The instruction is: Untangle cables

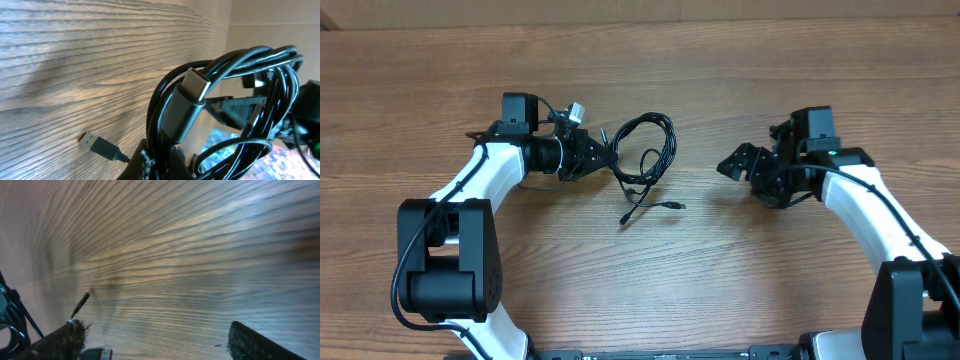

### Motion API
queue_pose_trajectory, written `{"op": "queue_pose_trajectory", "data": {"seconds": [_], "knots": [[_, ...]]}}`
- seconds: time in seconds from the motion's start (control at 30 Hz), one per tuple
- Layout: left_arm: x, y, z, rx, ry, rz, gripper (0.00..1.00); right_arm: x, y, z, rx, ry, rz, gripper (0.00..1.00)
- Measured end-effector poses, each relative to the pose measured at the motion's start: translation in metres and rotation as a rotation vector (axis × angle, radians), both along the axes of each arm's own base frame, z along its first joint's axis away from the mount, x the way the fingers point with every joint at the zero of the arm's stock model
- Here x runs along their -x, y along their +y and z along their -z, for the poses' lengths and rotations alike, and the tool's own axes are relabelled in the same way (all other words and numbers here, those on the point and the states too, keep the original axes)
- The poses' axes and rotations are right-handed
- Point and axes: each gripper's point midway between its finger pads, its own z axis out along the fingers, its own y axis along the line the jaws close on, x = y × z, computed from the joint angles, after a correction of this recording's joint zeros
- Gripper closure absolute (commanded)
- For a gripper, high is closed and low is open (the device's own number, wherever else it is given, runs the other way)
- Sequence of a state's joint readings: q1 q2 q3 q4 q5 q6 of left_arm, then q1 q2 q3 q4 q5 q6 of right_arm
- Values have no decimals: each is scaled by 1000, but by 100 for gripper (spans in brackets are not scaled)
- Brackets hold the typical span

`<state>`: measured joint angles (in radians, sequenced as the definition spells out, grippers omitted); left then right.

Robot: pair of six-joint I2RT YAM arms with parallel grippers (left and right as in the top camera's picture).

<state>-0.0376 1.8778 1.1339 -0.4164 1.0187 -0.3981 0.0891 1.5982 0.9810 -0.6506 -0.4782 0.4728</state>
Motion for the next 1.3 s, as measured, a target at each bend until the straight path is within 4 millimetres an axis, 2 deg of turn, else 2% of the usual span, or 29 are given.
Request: {"op": "queue_pose_trajectory", "data": {"seconds": [0.23,0.4,0.57,0.67,0.73,0.8,0.83,1.03,1.13,1.3], "knots": [[2,-4,-6,42,13,6,96,16,45,8,-43,16,-56,20],[2,-4,-7,48,11,9,96,31,91,5,-65,-8,-165,22],[1,-4,-8,48,6,9,96,61,137,2,-77,-23,-307,21],[0,-4,-8,49,-4,10,96,77,154,2,-76,-21,-367,18],[-1,-5,-9,52,-13,13,96,86,162,3,-69,-21,-397,39],[-1,-4,-9,50,-24,18,96,91,166,4,-62,-22,-414,56],[-1,-5,-9,49,-38,27,96,93,167,4,-57,-19,-419,61],[0,-6,-11,42,-138,84,96,96,166,-6,-155,-27,-511,64],[1,-7,-14,46,-210,127,96,85,161,-26,-281,-37,-519,66],[6,-12,-23,82,-348,213,96,54,136,-84,-518,-138,-497,66]]}}
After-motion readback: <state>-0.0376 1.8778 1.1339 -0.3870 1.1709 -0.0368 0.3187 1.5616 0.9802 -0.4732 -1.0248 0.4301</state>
